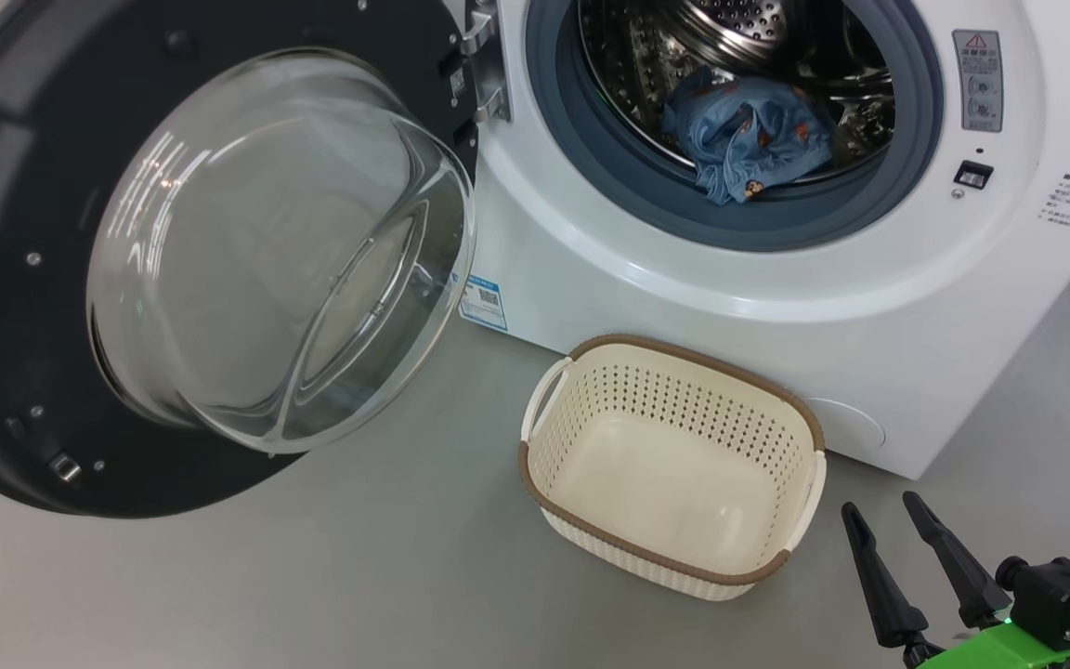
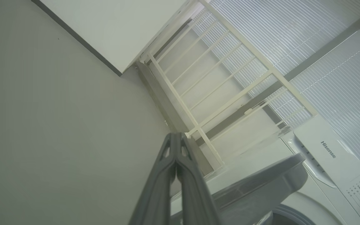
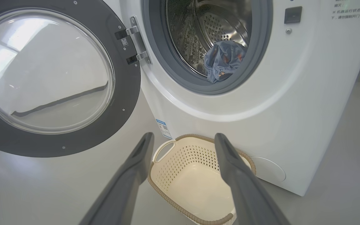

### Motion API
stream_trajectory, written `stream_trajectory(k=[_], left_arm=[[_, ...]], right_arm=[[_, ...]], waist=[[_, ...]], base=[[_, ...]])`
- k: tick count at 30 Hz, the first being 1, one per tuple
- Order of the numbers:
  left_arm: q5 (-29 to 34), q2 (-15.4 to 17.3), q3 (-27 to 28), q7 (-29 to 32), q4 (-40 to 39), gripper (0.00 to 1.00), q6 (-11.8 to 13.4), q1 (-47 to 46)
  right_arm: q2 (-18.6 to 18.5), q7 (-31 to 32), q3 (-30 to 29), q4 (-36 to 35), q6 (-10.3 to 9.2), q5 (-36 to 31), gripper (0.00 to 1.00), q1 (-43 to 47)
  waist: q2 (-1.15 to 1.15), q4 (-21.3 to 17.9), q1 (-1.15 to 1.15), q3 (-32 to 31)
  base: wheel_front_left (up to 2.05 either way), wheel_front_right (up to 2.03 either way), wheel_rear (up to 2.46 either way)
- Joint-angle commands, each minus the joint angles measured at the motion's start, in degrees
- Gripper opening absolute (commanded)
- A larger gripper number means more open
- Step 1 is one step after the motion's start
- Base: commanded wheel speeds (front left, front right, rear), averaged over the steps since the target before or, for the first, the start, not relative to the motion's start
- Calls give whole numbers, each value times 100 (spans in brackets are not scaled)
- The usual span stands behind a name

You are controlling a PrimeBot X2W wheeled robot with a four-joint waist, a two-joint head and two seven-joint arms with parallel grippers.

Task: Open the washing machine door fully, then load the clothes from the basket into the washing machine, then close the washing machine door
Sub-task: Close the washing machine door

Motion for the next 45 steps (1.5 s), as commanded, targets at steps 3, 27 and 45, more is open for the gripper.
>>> stream_trajectory(k=[3,27,45], left_arm=[[-225,510,-40,407,317,0,-38,-504],[-1056,457,-524,2361,1076,0,-38,-715],[-1400,305,-1012,3550,-514,0,-38,69]], right_arm=[[-170,-48,147,-175,26,-104,100,-217],[-320,-48,212,-168,26,-113,100,-350],[-263,-48,108,-151,26,-98,100,-191]], waist=[[0,-20,0,136],[0,-50,0,335],[0,56,0,39]], base=[[0,0,0],[0,0,0],[0,0,0]])
